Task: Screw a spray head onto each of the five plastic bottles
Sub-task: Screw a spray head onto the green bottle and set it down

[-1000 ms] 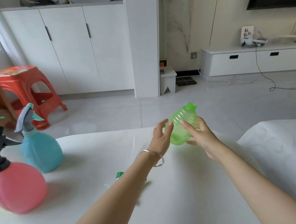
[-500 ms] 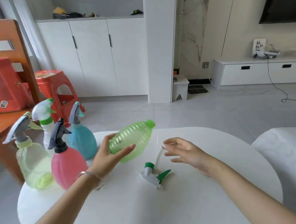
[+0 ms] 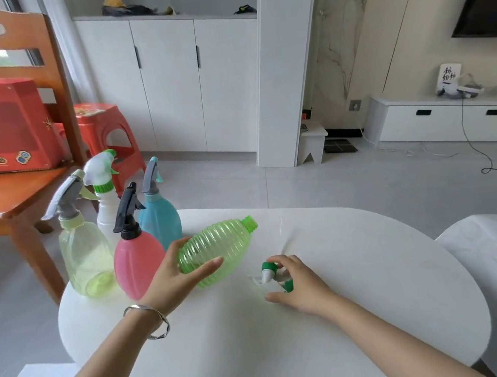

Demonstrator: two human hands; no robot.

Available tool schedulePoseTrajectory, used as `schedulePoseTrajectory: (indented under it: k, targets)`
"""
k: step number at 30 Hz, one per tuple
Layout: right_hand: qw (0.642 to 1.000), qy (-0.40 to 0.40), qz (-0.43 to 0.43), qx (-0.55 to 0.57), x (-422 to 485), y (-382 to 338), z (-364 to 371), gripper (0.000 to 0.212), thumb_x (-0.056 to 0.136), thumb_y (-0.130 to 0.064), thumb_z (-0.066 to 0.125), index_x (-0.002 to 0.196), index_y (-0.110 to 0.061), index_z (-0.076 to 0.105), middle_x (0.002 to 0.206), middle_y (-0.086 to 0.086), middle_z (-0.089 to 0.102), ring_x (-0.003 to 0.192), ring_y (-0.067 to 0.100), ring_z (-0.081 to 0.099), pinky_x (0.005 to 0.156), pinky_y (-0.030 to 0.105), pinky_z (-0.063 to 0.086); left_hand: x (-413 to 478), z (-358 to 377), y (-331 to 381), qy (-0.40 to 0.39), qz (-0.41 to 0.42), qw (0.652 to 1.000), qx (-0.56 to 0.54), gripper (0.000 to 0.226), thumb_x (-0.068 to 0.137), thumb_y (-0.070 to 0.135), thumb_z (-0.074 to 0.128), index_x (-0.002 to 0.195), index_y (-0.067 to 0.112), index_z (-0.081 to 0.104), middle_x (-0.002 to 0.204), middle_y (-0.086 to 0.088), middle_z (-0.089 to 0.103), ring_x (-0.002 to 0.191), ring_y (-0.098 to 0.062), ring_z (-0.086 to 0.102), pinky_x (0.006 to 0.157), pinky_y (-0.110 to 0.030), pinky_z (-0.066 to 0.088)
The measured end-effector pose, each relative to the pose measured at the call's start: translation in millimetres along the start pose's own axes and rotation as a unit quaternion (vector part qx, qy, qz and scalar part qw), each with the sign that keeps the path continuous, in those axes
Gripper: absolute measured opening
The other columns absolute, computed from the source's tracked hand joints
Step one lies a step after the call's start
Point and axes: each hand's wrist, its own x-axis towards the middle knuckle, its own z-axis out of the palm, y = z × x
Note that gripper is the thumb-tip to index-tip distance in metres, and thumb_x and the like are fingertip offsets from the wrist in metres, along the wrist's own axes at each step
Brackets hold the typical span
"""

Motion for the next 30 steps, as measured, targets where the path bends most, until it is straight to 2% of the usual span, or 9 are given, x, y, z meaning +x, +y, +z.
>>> schedulePoseTrajectory:
  k: [4, 7, 9, 12, 15, 18, 23, 26, 30]
  targets:
    - [0.999, 0.027, -0.022, -0.002, 0, 1, -1, 0.052, 0.069, -0.022, 0.074, 0.114, -0.037, 0.052, 0.110, -0.012, 0.051, 0.084, -0.007, 0.052, 0.067, 0.004, 0.040, 0, -2, 2, 0.016, 0.002, 1.000, -0.013, 0.087, 0.056, 0.057, 0.069, 0.131, 0.026, 0.040, 0.118, 0.014, 0.047, 0.109, -0.007, 0.045, 0.085, -0.020, 0.034]
    - [0.986, 0.096, -0.034, 0.133, 4, -9, -16, 0.046, 0.068, -0.015, 0.078, 0.107, -0.030, 0.058, 0.108, -0.006, 0.060, 0.071, 0.005, 0.056, 0.062, 0.014, 0.046, -2, -1, 3, 0.015, -0.001, 1.000, -0.024, 0.077, 0.057, 0.056, 0.069, 0.124, 0.032, 0.040, 0.105, 0.025, 0.047, 0.094, 0.004, 0.050, 0.072, -0.008, 0.039]
    - [0.940, 0.147, -0.019, 0.308, 8, -17, -34, 0.037, 0.075, -0.008, 0.074, 0.105, -0.024, 0.059, 0.105, 0.002, 0.063, 0.066, 0.006, 0.061, 0.059, 0.019, 0.050, -2, -1, 3, 0.018, -0.004, 0.999, -0.033, 0.071, 0.057, 0.056, 0.069, 0.119, 0.037, 0.038, 0.100, 0.034, 0.042, 0.088, 0.014, 0.047, 0.064, -0.006, 0.040]
    - [0.822, 0.135, 0.034, 0.552, 9, -24, -65, 0.022, 0.088, -0.017, 0.059, 0.111, -0.016, 0.060, 0.099, 0.005, 0.068, 0.081, 0.014, 0.066, 0.076, 0.024, 0.051, -1, 1, 2, 0.019, -0.010, 0.999, -0.039, 0.074, 0.058, 0.057, 0.070, 0.121, 0.034, 0.039, 0.101, 0.033, 0.043, 0.091, 0.010, 0.050, 0.067, -0.011, 0.041]
    - [0.733, 0.105, 0.058, 0.669, 6, -21, -84, 0.022, 0.092, -0.025, 0.050, 0.106, -0.012, 0.061, 0.095, 0.008, 0.068, 0.088, 0.020, 0.064, 0.083, 0.030, 0.052, 1, 3, -2, 0.018, -0.018, 0.999, -0.047, 0.079, 0.058, 0.055, 0.074, 0.125, 0.025, 0.044, 0.105, 0.024, 0.052, 0.094, 0.000, 0.056, 0.069, -0.015, 0.045]
    - [0.754, 0.118, 0.087, 0.640, 3, -18, -87, 0.015, 0.096, -0.024, 0.048, 0.103, -0.015, 0.058, 0.098, 0.005, 0.068, 0.089, 0.017, 0.064, 0.070, 0.023, 0.058, 1, 5, -5, 0.013, -0.034, 0.997, -0.070, 0.084, 0.058, 0.059, 0.079, 0.126, 0.023, 0.045, 0.107, 0.016, 0.056, 0.094, -0.001, 0.059, 0.067, -0.015, 0.048]
    - [0.802, 0.141, 0.132, 0.566, -3, -14, -89, 0.023, 0.090, -0.036, 0.057, 0.097, -0.016, 0.066, 0.079, -0.001, 0.069, 0.057, 0.005, 0.063, 0.054, 0.018, 0.054, 2, 9, -9, 0.008, -0.066, 0.985, -0.158, 0.080, 0.059, 0.052, 0.078, 0.127, 0.026, 0.045, 0.111, 0.006, 0.060, 0.096, -0.010, 0.065, 0.064, -0.020, 0.057]
    - [0.805, 0.146, 0.141, 0.557, -5, -13, -88, 0.025, 0.085, -0.037, 0.063, 0.093, -0.013, 0.069, 0.074, 0.000, 0.067, 0.050, 0.006, 0.061, 0.052, 0.018, 0.054, 5, 8, -10, 0.004, -0.083, 0.974, -0.212, 0.077, 0.054, 0.058, 0.077, 0.120, 0.031, 0.047, 0.116, 0.004, 0.061, 0.102, -0.015, 0.065, 0.082, -0.035, 0.057]
    - [0.814, 0.150, 0.132, 0.545, -5, -13, -89, 0.027, 0.086, -0.038, 0.062, 0.093, -0.012, 0.068, 0.074, 0.001, 0.065, 0.052, 0.007, 0.060, 0.053, 0.018, 0.055, 8, 7, -12, -0.001, -0.086, 0.966, -0.244, 0.077, 0.047, 0.061, 0.075, 0.114, 0.033, 0.049, 0.118, 0.000, 0.063, 0.105, -0.020, 0.065, 0.089, -0.041, 0.055]
